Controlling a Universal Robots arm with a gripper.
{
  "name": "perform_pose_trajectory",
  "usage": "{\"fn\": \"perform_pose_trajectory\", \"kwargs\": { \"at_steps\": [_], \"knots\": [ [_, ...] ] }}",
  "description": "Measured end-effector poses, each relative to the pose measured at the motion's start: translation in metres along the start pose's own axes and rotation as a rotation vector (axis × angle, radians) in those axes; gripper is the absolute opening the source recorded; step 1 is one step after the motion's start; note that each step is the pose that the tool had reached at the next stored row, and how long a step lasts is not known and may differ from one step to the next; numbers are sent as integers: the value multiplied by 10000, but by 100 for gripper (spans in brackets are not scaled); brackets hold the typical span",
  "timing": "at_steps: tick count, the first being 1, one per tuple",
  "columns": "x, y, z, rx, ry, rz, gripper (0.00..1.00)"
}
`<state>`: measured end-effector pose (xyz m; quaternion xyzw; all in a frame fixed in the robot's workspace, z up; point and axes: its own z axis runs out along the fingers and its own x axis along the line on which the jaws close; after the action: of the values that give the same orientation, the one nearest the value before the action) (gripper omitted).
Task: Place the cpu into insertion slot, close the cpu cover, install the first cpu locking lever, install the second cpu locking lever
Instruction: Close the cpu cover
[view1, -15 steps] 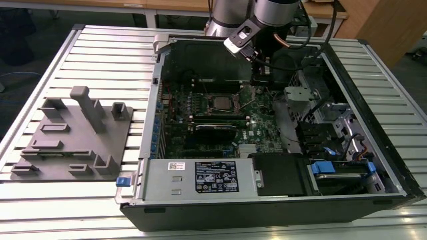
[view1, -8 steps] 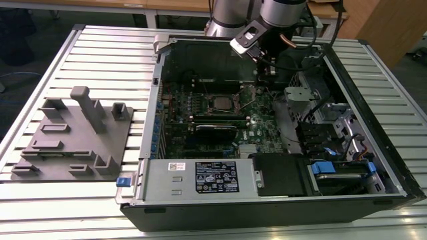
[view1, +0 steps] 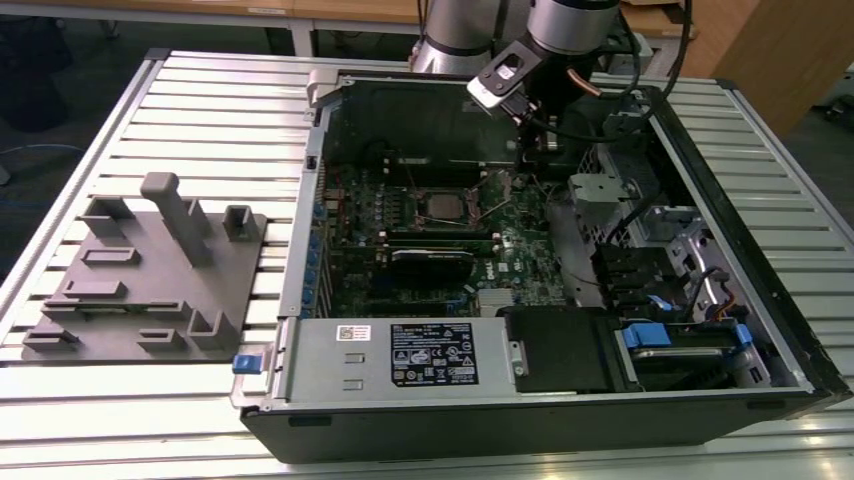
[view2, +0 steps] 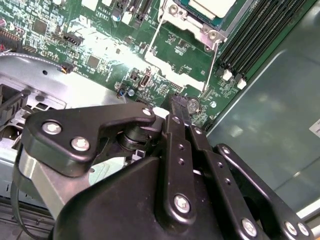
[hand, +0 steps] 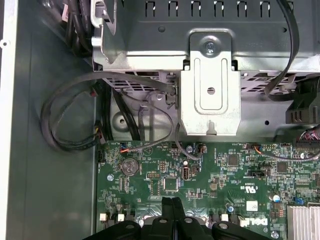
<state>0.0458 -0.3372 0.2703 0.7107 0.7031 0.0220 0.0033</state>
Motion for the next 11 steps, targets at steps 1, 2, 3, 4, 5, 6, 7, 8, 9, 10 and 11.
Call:
{"fn": "perform_pose_trajectory", "kwargs": {
  "at_steps": [1,2,3,4,5,6,7,8,9,10,11],
  "knots": [
    [0,0,0,0,-1,0,11],
    [0,0,1,0,3,-1,11],
    [-1,0,9,-1,9,-1,11],
    [-1,0,17,0,8,-1,11],
    [-1,0,27,0,7,-1,11],
    [-1,-1,38,0,8,-1,11],
    [-2,-1,50,0,8,-1,11],
    [-2,0,62,0,8,-2,11],
    [-2,6,72,0,8,-3,11],
    [-2,16,78,0,8,-2,11],
    [-2,26,84,0,8,-2,11]
  ]
}}
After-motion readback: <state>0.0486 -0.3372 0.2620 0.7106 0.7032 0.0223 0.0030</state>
